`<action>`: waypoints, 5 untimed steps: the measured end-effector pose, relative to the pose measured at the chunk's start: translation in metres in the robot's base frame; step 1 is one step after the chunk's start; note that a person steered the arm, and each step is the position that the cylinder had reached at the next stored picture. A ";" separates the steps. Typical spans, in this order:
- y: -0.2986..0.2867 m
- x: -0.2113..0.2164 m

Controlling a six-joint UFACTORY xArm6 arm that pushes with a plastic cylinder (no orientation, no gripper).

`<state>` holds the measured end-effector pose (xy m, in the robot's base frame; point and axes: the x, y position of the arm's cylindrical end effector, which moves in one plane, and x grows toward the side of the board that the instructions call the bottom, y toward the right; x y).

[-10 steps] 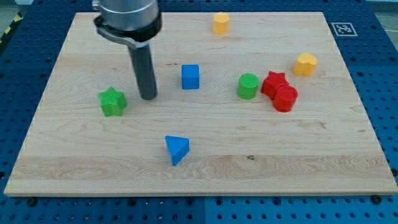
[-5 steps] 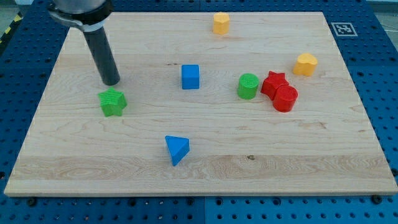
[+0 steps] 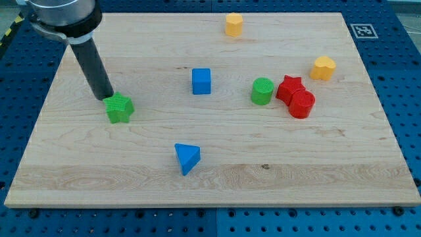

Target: Move the green star to the diagonally bottom left of the green circle

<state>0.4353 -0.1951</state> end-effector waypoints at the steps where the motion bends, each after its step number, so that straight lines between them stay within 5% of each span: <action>1: 0.000 0.011; 5: -0.009 0.023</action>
<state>0.4585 -0.2045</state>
